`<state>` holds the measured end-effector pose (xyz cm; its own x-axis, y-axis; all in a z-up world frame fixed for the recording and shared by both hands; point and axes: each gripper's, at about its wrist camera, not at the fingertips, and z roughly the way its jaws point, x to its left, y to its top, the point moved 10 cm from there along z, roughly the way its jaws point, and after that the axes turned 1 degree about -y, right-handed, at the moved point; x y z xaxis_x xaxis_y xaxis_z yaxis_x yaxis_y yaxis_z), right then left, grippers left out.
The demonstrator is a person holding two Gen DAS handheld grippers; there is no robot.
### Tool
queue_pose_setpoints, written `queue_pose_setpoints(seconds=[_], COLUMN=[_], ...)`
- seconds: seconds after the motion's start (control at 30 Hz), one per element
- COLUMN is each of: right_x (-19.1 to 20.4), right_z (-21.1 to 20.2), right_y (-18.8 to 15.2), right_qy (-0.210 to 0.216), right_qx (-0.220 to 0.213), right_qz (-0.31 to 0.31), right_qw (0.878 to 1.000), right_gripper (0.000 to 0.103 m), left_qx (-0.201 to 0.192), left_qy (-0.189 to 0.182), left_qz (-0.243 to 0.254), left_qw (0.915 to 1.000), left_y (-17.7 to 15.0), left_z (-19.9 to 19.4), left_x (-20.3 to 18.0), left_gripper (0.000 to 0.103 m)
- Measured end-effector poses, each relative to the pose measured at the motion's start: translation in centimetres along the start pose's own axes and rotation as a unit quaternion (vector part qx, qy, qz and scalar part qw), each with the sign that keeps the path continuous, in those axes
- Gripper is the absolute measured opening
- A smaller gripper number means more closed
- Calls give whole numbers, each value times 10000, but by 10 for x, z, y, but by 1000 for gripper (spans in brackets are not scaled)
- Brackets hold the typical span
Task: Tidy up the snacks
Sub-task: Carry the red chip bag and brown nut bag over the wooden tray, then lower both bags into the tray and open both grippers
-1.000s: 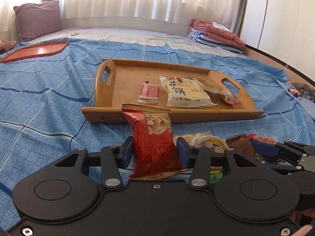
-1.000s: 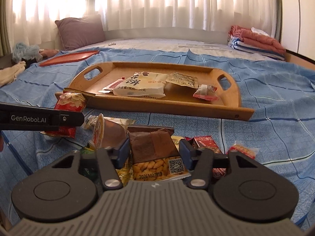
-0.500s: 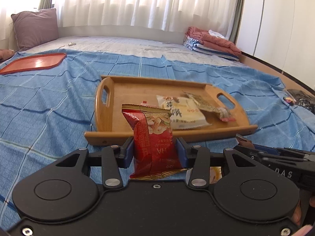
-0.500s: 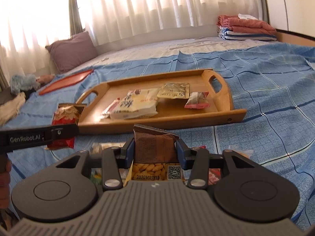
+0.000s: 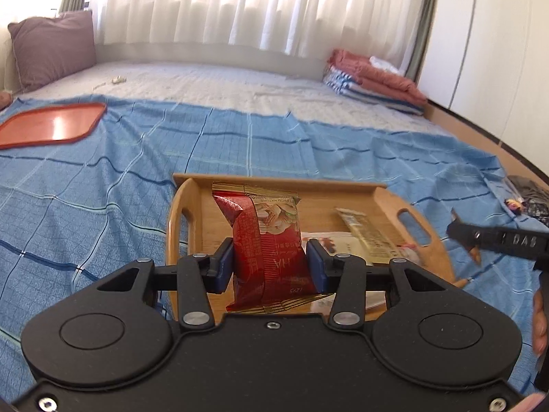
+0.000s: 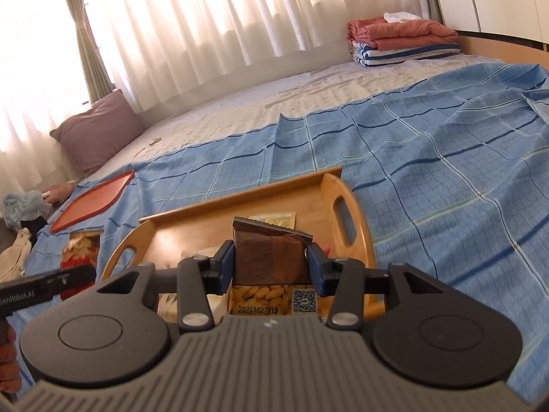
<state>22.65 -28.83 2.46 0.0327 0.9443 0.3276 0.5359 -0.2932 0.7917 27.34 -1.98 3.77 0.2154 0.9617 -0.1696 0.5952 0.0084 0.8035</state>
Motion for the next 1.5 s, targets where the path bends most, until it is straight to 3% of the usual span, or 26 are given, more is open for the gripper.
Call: queue_pose_setpoints(seconds=[0.23, 0.53, 1.23, 1.33, 1.37, 1.4, 1.5], right_x=[-9, -11, -19, -19, -19, -18, -16], right_z=[60, 111, 142, 140, 139, 137, 128], right_y=[17, 18, -2, -3, -3, -3, -1], right_qy=[-231, -647, -780, -768, -766, -708, -606], right_qx=[378, 590, 768, 750, 731, 725, 677], right_qz=[-100, -558, -634, -650, -617, -569, -502], right_qw=[9990, 9946, 9920, 9921, 9925, 9932, 9946], right_gripper=[49, 49, 50, 56, 66, 68, 72], left_qx=[550, 686, 697, 652, 619, 561, 391], left_qy=[336, 437, 356, 419, 446, 468, 436], left_qz=[-110, 47, 64, 119, 141, 158, 233], left_qw=[9979, 9967, 9969, 9969, 9970, 9972, 9980], left_y=[-12, -23, -28, -28, -27, -25, -20], left_z=[53, 79, 83, 81, 80, 77, 67], left_x=[23, 27, 23, 22, 22, 21, 17], left_gripper=[42, 43, 44, 57, 67, 77, 87])
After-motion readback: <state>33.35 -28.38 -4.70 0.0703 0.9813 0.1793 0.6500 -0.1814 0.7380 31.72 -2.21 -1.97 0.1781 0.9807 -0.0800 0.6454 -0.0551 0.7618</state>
